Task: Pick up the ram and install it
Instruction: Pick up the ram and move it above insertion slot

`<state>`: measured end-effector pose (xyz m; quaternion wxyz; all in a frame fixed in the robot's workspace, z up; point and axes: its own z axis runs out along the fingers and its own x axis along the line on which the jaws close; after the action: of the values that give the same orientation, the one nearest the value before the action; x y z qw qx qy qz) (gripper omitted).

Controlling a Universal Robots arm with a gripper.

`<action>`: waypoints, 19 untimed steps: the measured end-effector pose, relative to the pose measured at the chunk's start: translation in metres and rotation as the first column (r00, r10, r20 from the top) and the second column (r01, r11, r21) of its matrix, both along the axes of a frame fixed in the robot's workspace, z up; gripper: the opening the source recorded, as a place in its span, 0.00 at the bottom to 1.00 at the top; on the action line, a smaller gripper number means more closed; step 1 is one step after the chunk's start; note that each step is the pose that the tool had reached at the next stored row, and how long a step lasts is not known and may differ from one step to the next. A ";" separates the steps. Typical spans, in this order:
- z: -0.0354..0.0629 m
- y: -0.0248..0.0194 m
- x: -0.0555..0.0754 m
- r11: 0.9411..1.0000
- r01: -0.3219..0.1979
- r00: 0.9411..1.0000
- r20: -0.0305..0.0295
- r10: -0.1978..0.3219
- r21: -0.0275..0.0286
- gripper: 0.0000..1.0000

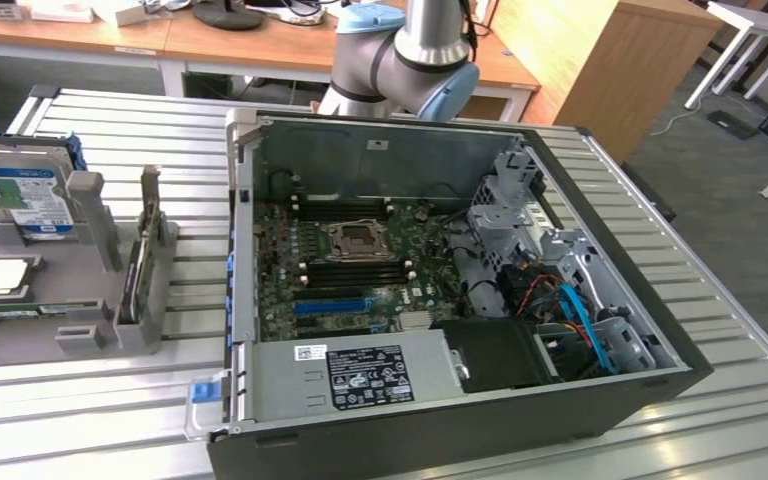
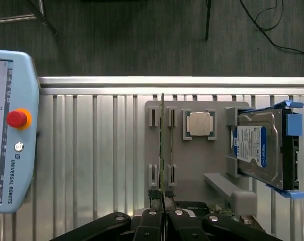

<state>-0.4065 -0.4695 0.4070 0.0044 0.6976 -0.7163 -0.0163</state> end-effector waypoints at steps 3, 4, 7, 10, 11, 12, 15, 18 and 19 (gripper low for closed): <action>-0.0001 0.0000 0.003 1.000 0.000 1.000 0.000 0.000 0.000 0.12; -0.0001 0.0000 0.004 1.000 0.000 1.000 0.000 0.000 0.000 0.12; -0.0002 0.0001 0.010 1.000 0.000 1.000 0.000 0.000 0.000 0.12; -0.0001 0.0000 0.017 1.000 0.000 1.000 0.000 0.000 0.000 0.12; -0.0002 0.0000 0.020 1.000 0.000 1.000 0.000 0.000 0.000 0.12; -0.0002 0.0000 0.023 1.000 0.000 1.000 0.000 0.000 0.000 0.12; -0.0001 0.0000 0.032 1.000 0.000 1.000 0.000 0.000 0.000 0.12; -0.0002 0.0001 0.042 1.000 0.000 1.000 0.000 0.000 0.000 0.12; -0.0001 0.0001 0.045 1.000 0.000 1.000 0.000 0.000 0.000 0.12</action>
<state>-0.3616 -0.4694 0.4069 0.0043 0.6975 -0.7163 -0.0163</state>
